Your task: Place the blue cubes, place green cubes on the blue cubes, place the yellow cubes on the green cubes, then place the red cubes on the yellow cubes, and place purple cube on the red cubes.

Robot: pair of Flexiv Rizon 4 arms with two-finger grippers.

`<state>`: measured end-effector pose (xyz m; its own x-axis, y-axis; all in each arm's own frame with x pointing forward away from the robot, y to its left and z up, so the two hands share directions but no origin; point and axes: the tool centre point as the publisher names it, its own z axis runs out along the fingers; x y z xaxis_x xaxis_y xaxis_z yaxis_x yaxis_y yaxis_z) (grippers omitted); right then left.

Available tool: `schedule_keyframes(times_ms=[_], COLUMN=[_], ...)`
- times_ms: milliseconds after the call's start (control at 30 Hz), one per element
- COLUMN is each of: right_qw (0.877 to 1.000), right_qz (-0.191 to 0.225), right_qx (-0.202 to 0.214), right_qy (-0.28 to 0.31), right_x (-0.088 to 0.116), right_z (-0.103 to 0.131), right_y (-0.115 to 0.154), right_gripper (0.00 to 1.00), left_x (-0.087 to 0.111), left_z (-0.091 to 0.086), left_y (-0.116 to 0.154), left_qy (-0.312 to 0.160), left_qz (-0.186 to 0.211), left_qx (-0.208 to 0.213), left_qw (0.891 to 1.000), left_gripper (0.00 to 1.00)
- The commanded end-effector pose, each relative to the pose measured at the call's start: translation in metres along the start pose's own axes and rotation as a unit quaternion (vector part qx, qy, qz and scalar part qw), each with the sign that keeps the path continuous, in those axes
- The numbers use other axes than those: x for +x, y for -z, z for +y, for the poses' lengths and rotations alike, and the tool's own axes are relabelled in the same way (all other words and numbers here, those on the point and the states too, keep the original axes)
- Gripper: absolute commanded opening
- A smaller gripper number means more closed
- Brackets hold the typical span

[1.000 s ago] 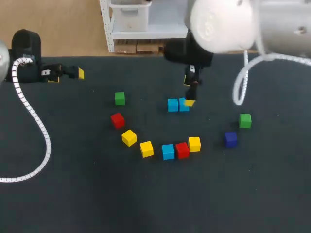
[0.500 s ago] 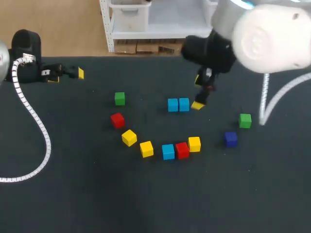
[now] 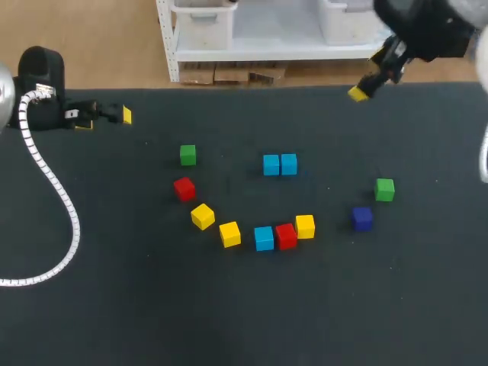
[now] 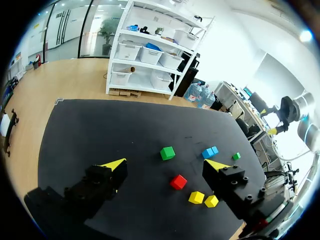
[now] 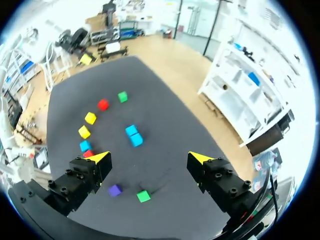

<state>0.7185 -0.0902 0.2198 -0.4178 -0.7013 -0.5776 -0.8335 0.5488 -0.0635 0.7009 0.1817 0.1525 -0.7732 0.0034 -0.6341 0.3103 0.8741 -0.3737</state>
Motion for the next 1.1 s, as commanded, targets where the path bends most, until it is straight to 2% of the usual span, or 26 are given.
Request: schedule_keyframes(times_ms=[33, 233, 467, 733, 1100], right_qw=[0.992, 0.990, 0.990, 0.987, 0.987], right_qz=[-0.099, -0.105, -0.106, -0.122, -0.121], right_qx=[0.072, 0.090, 0.086, 0.088, 0.092], right_qy=[-0.014, -0.015, -0.038, -0.049, -0.050], right_x=[0.013, 0.021, 0.040, 0.043, 0.042], right_z=[0.002, 0.007, 0.009, 0.008, 0.007], right_y=[0.025, 0.036, 0.036, 0.040, 0.041], right_gripper=[1.00, 1.00, 1.00, 1.00, 1.00], left_x=[0.000, 0.000, 0.000, 0.000, 0.000], left_z=[0.001, 0.001, 0.001, 0.001, 0.001], left_y=[0.000, 0.000, 0.000, 0.000, 0.000], left_qy=[0.000, 0.000, 0.000, 0.000, 0.000], left_qz=[-0.001, -0.001, -0.001, -0.001, -0.001], left_qx=[0.001, 0.001, 0.001, 0.001, 0.001], left_qw=[1.000, 1.000, 1.000, 1.000, 1.000], left_gripper=[1.00, 1.00, 1.00, 1.00, 1.00])
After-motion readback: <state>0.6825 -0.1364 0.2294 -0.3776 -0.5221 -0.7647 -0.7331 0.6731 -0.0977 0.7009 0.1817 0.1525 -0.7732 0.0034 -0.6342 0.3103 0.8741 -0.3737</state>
